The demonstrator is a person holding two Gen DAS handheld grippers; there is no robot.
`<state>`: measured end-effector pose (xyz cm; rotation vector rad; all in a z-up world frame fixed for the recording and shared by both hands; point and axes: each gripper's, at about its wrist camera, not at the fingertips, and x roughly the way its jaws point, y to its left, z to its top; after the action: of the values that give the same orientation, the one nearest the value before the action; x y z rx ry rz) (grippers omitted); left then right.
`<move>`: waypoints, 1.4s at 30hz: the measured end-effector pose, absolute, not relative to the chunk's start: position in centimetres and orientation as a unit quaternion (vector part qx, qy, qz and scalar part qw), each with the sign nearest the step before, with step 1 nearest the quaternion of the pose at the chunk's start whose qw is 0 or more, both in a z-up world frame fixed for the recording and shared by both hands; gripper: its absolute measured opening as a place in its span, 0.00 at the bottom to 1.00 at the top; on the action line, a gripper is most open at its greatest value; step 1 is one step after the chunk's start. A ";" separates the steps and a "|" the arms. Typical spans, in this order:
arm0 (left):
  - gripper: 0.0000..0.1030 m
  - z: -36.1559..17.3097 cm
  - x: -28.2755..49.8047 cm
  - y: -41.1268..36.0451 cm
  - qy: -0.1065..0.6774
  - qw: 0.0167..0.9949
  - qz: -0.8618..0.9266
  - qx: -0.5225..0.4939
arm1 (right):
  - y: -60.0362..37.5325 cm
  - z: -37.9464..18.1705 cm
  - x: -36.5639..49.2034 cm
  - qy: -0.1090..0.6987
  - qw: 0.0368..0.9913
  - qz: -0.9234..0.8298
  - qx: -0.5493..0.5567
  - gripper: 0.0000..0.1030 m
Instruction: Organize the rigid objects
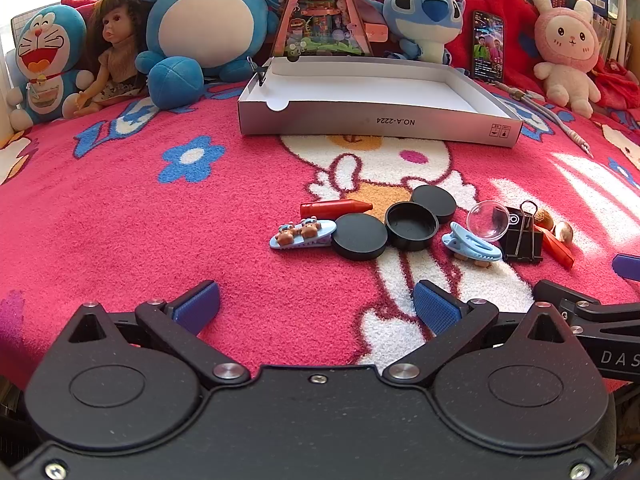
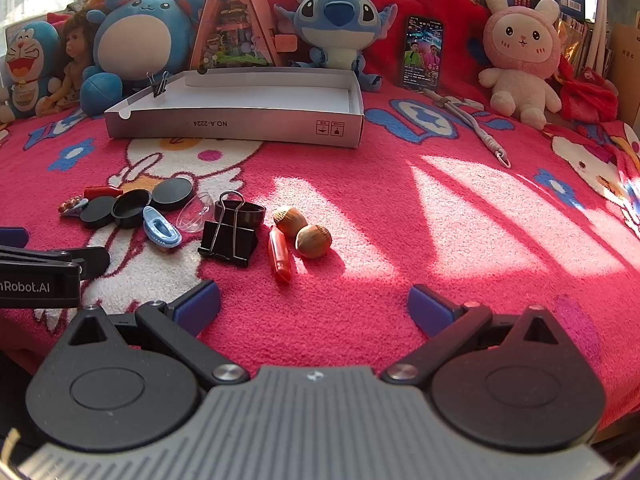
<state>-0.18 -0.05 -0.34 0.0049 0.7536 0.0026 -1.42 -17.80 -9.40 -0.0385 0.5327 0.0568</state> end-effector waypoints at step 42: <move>1.00 -0.1 -0.5 0.8 0.362 0.932 -0.011 0.006 | -18.4 -9.8 -1.9 0.248 0.968 0.033 -0.008 1.00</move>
<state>-0.54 0.79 -0.12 0.0116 0.7405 -0.0228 -1.90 -18.37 -9.76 -0.0168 0.5019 0.0668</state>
